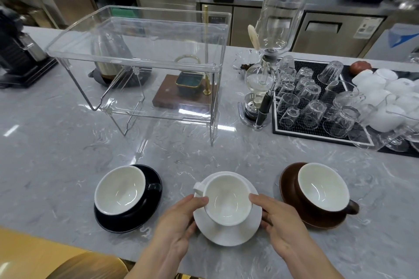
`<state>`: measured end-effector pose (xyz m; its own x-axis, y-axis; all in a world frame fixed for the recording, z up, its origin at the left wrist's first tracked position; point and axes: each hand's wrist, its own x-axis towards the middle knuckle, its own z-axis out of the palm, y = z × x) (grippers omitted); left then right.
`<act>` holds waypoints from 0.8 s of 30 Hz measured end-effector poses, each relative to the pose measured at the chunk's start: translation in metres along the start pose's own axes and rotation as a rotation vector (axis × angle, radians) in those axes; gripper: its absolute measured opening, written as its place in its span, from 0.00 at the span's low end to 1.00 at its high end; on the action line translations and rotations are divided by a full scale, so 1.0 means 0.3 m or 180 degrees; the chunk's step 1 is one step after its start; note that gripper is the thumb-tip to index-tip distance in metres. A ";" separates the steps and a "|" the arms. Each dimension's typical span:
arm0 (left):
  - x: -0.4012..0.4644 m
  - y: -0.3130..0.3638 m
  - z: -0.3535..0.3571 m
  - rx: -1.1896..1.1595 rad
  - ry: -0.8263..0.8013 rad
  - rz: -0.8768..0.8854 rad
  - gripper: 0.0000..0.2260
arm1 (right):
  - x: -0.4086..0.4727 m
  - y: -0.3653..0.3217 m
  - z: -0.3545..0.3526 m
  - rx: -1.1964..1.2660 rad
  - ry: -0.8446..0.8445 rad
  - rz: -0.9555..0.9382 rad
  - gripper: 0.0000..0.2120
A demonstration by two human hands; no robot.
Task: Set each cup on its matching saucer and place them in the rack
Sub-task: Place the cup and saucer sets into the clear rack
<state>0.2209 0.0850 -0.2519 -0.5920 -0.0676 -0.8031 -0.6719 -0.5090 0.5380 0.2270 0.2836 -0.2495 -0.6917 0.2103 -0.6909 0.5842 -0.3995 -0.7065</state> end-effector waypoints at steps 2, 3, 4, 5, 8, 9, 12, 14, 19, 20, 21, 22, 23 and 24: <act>0.002 0.001 -0.004 -0.0046 0.0036 0.0065 0.26 | 0.000 0.000 0.007 -0.0030 0.0029 -0.0030 0.16; 0.002 0.003 -0.004 -0.0063 0.0039 0.0106 0.28 | 0.000 -0.001 0.012 -0.0046 0.0046 -0.0046 0.14; -0.001 0.006 -0.004 -0.0071 0.0042 0.0145 0.31 | 0.001 -0.002 0.016 -0.0054 0.0074 -0.0072 0.14; -0.003 0.008 -0.004 -0.0081 0.0049 0.0178 0.34 | 0.001 -0.004 0.022 -0.0053 0.0109 -0.0097 0.15; -0.009 0.024 -0.006 -0.0102 0.0003 0.0285 0.36 | 0.000 -0.021 0.044 -0.0026 0.0143 -0.0157 0.20; -0.011 0.033 -0.007 -0.0096 -0.0027 0.0324 0.36 | -0.002 -0.028 0.051 -0.0031 0.0126 -0.0185 0.20; -0.029 0.064 -0.008 -0.0096 -0.0076 0.0456 0.34 | -0.008 -0.051 0.073 -0.0039 0.0062 -0.0283 0.23; -0.043 0.088 -0.009 -0.0101 -0.0096 0.0525 0.31 | -0.016 -0.071 0.090 -0.0040 -0.0018 -0.0335 0.22; -0.069 0.150 -0.016 -0.0111 -0.0145 0.0647 0.32 | -0.041 -0.123 0.140 0.0036 -0.0198 -0.0466 0.17; -0.073 0.164 -0.021 -0.0135 -0.0126 0.0696 0.33 | -0.045 -0.128 0.156 0.0045 -0.0200 -0.0480 0.17; -0.079 0.181 -0.023 -0.0143 -0.0116 0.0730 0.34 | -0.049 -0.134 0.172 0.0053 -0.0199 -0.0494 0.17; -0.087 0.198 -0.025 -0.0157 -0.0114 0.0764 0.32 | -0.054 -0.141 0.190 0.0060 -0.0209 -0.0514 0.17; -0.093 0.216 -0.030 -0.0169 -0.0112 0.0810 0.30 | -0.058 -0.146 0.208 0.0069 -0.0239 -0.0549 0.17; -0.101 0.234 -0.035 -0.0180 -0.0118 0.0863 0.27 | -0.061 -0.151 0.227 0.0067 -0.0265 -0.0587 0.17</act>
<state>0.1963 0.0423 -0.1923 -0.7634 -0.1770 -0.6212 -0.4613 -0.5238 0.7161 0.1844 0.2370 -0.1944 -0.8194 0.2076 -0.5343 0.4359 -0.3798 -0.8160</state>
